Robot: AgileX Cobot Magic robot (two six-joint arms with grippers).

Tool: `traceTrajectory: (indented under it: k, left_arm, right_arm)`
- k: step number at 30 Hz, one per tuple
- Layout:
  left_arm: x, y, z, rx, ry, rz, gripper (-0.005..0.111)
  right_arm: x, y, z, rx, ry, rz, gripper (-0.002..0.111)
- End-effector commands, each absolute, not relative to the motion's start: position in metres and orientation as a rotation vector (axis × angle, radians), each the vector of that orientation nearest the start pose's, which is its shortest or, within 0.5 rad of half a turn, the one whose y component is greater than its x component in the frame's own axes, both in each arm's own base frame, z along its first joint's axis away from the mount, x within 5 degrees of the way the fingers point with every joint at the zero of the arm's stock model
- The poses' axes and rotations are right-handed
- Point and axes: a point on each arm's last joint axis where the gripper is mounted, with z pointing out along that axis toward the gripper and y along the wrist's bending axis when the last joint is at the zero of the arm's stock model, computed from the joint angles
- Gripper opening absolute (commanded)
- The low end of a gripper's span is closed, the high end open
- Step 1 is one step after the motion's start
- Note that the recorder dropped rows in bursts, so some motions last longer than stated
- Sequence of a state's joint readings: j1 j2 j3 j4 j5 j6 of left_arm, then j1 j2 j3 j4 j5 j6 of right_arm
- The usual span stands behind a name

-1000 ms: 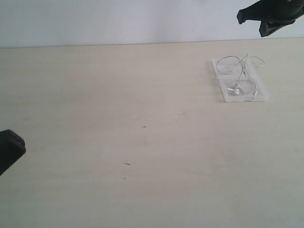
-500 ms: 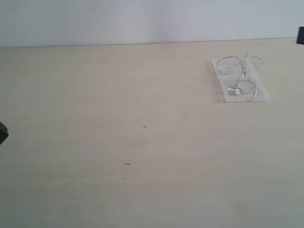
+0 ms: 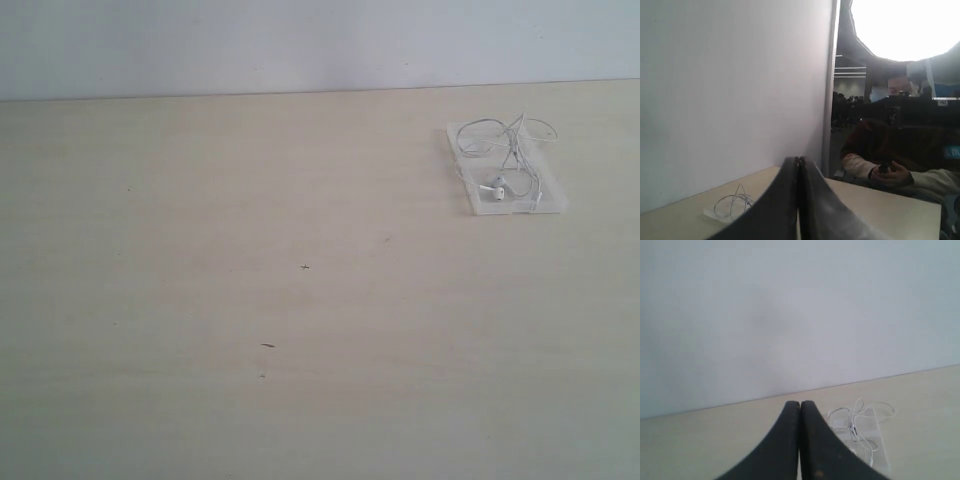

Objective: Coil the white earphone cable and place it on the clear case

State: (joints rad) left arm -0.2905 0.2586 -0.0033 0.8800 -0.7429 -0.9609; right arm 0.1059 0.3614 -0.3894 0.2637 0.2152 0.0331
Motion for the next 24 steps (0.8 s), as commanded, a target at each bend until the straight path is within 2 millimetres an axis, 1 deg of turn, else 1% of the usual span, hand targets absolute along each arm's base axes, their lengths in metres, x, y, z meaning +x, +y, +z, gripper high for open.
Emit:
traceTrajectory:
  k: [1,24]
  left_arm:
    - [0.0425,-0.0652,0.2344,0.603,1.21,-0.74,0.0]
    - [0.0418,-0.0661,0.2335,0.627,1.209,-0.732,0.0]
  right_arm:
    - [0.0841,0.0152,0.297,0.12,1.701,0.366,0.0]
    - [0.0841,0.0151,0.297,0.12,1.701,0.366,0.0]
